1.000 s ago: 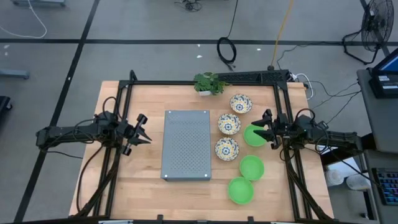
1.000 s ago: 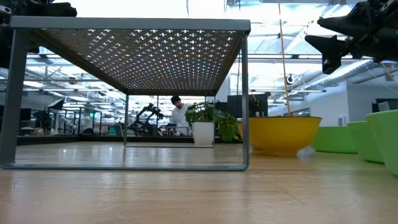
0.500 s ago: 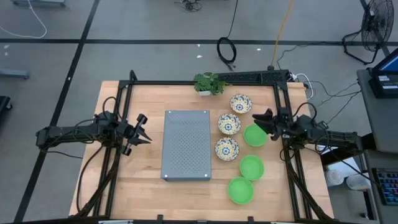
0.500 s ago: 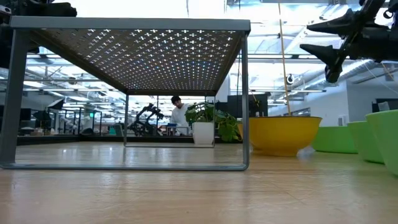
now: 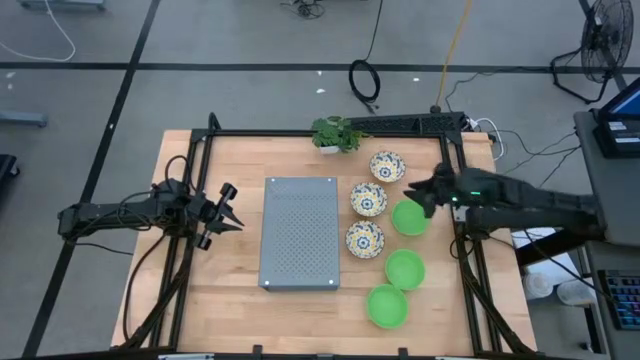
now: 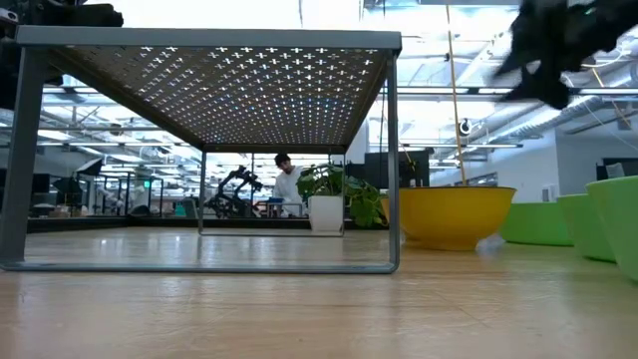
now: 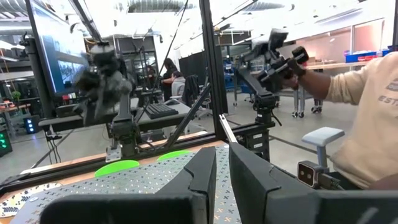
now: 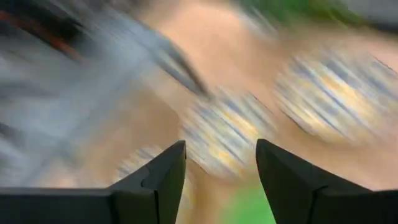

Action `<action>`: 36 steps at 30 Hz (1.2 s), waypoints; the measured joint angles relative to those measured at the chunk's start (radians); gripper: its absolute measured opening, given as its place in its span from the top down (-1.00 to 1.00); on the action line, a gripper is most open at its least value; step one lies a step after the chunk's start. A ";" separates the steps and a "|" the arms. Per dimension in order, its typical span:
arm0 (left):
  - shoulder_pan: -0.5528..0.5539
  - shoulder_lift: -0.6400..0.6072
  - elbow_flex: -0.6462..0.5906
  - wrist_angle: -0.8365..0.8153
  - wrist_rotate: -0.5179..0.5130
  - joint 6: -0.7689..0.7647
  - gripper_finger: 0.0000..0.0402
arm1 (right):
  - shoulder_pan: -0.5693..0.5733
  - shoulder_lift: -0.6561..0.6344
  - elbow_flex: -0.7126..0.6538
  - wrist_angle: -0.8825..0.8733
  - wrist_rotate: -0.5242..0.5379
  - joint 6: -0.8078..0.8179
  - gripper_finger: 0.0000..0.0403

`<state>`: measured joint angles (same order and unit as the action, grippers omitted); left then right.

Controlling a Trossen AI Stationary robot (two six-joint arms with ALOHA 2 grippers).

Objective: Pick & Place Mini bowls
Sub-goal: Put the top green bowl on the shelf

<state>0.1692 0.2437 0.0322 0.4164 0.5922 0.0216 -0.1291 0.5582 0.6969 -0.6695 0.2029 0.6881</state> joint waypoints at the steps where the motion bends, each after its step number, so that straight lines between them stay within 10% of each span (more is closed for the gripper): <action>1: 0.000 0.000 0.000 0.000 0.000 0.000 0.75 | 0.000 0.077 0.078 -0.119 0.012 0.023 0.09; 9: 0.000 0.000 0.000 0.000 0.000 0.000 0.75 | -0.016 0.508 0.307 -0.693 -0.053 0.138 0.09; 36: 0.000 0.000 0.000 0.000 0.000 0.000 0.75 | -0.016 0.565 -0.049 -0.370 -0.070 0.218 0.09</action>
<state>0.1692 0.2437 0.0322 0.4160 0.5922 0.0212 -0.1448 1.1233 0.6476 -1.0396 0.1334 0.9056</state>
